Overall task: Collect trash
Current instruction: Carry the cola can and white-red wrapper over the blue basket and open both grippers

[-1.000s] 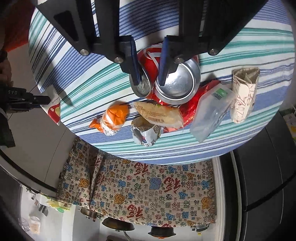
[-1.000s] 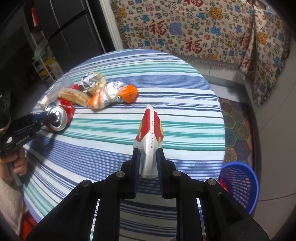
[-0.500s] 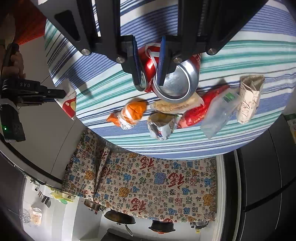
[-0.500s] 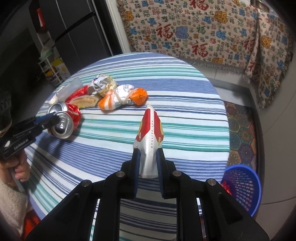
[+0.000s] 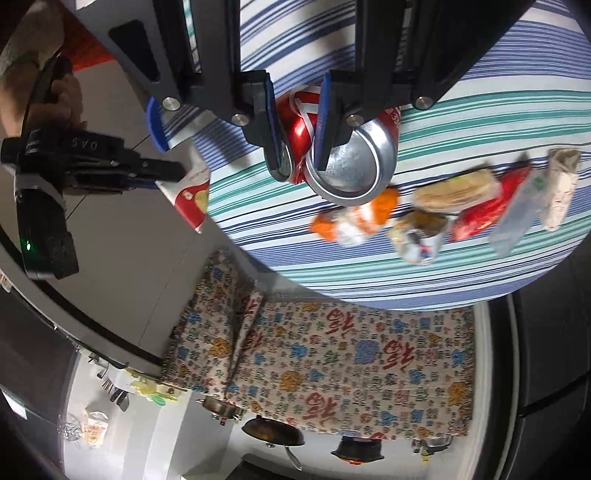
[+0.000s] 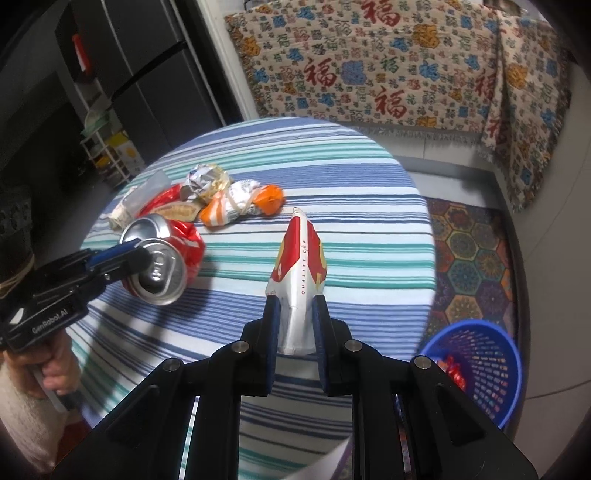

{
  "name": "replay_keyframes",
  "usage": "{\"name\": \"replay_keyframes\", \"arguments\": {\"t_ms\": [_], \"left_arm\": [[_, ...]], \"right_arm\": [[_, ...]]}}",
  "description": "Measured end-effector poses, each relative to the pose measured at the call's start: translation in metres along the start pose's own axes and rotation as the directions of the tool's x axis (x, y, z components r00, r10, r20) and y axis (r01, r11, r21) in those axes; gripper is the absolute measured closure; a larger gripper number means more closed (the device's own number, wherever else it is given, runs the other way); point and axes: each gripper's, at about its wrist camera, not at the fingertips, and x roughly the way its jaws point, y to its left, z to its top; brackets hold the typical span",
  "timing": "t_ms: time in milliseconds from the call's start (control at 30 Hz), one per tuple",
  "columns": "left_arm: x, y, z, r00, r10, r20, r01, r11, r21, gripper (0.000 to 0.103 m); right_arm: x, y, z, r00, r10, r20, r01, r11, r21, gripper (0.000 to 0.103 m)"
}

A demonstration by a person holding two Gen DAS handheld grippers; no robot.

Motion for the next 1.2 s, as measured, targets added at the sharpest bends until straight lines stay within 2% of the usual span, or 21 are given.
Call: {"name": "replay_keyframes", "arguments": {"t_ms": [200,400,567,733,933,1200], "left_arm": [[0.017,-0.05,0.013,0.998,-0.068,-0.007,0.068,0.997,0.026,0.085],[0.048,-0.116,0.018,0.991,-0.129,-0.046,0.133,0.987,0.088,0.085],[0.088,-0.171,0.016,0.981,-0.173,-0.092,0.184,0.974,0.131,0.085],[0.135,-0.211,0.008,0.972,-0.184,-0.146,0.206,0.967,0.153,0.085],[0.182,-0.238,0.0,0.961,-0.187,-0.204,0.222,0.961,0.163,0.085],[0.211,-0.249,-0.003,0.947,-0.203,-0.247,0.247,0.956,0.16,0.085]], "right_arm": [[-0.026,-0.033,-0.011,0.999,-0.031,0.025,0.029,0.998,0.048,0.086],[-0.058,-0.097,-0.031,0.994,-0.102,0.032,0.096,0.985,0.145,0.086],[-0.077,-0.163,-0.059,0.984,-0.178,0.0,0.172,0.953,0.25,0.085],[-0.078,-0.21,-0.082,0.974,-0.22,-0.055,0.226,0.92,0.319,0.085],[-0.078,-0.247,-0.092,0.967,-0.24,-0.081,0.253,0.893,0.373,0.085],[-0.074,-0.268,-0.095,0.967,-0.24,-0.084,0.253,0.878,0.405,0.084]]}}
